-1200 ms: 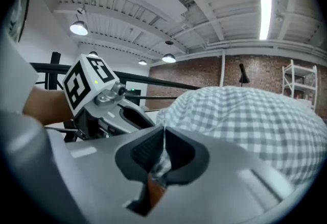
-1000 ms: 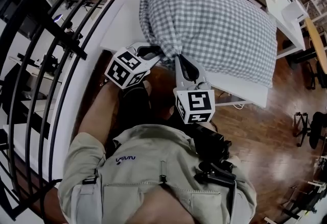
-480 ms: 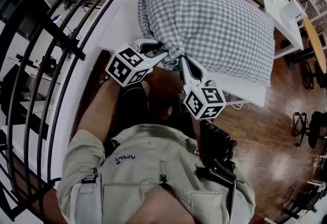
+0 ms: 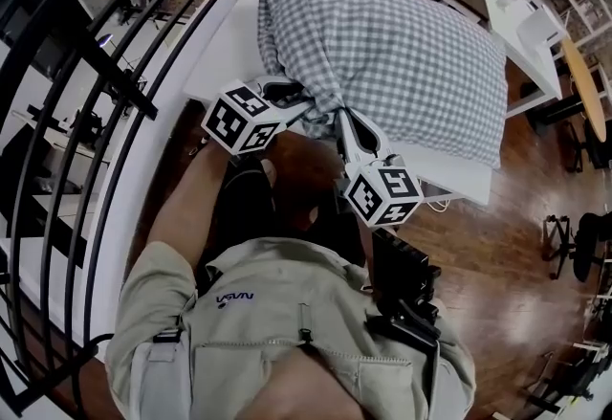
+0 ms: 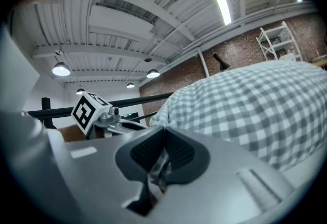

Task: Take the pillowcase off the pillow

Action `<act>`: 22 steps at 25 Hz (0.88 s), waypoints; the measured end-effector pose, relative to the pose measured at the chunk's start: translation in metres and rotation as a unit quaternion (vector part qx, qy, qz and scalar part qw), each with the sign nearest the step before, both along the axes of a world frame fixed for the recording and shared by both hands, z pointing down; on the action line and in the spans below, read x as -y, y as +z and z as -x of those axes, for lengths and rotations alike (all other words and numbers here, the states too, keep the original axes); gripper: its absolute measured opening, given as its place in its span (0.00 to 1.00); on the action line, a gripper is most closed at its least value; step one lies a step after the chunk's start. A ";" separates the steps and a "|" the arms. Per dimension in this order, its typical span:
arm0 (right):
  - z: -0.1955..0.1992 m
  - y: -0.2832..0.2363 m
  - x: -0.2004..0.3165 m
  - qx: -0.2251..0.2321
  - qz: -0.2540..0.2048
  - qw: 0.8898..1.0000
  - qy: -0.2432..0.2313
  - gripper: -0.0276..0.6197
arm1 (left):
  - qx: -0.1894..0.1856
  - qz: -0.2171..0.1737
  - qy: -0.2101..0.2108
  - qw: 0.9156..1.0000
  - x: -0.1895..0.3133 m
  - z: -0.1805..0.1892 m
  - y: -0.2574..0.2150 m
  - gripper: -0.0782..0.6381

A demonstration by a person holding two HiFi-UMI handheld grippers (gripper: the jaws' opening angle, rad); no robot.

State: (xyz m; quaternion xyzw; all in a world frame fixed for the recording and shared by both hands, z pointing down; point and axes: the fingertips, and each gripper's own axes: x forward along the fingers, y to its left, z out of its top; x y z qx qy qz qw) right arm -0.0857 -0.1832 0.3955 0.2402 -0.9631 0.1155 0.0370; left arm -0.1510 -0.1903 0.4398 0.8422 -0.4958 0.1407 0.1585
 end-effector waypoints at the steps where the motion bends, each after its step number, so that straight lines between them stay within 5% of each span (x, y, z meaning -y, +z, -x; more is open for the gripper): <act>1: 0.001 0.001 -0.001 -0.001 -0.002 1.000 0.000 0.06 | -0.006 0.003 0.002 1.000 0.000 0.000 0.000 0.30; 4: 0.005 -0.003 -0.005 -0.016 -0.029 0.999 -0.010 0.08 | -0.004 0.006 0.006 1.000 -0.002 -0.002 0.002 0.22; 6: 0.017 -0.007 -0.010 -0.035 -0.063 0.997 -0.031 0.22 | 0.002 0.004 0.000 1.000 -0.002 -0.002 0.004 0.16; 8: 0.032 -0.009 -0.015 -0.069 -0.105 0.991 -0.053 0.26 | 0.005 -0.003 -0.006 1.000 -0.002 -0.002 0.004 0.15; 10: 0.041 -0.010 -0.018 -0.099 -0.148 0.982 -0.058 0.06 | 0.010 -0.016 -0.017 1.000 -0.003 0.002 0.000 0.14; 16: 0.036 -0.032 -0.014 -0.081 -0.183 0.980 -0.026 0.06 | -0.017 -0.078 -0.068 0.994 -0.007 0.035 -0.036 0.14; 22: 0.006 -0.036 0.009 -0.078 -0.166 0.982 0.038 0.06 | -0.071 -0.092 -0.088 0.989 -0.011 0.054 -0.050 0.13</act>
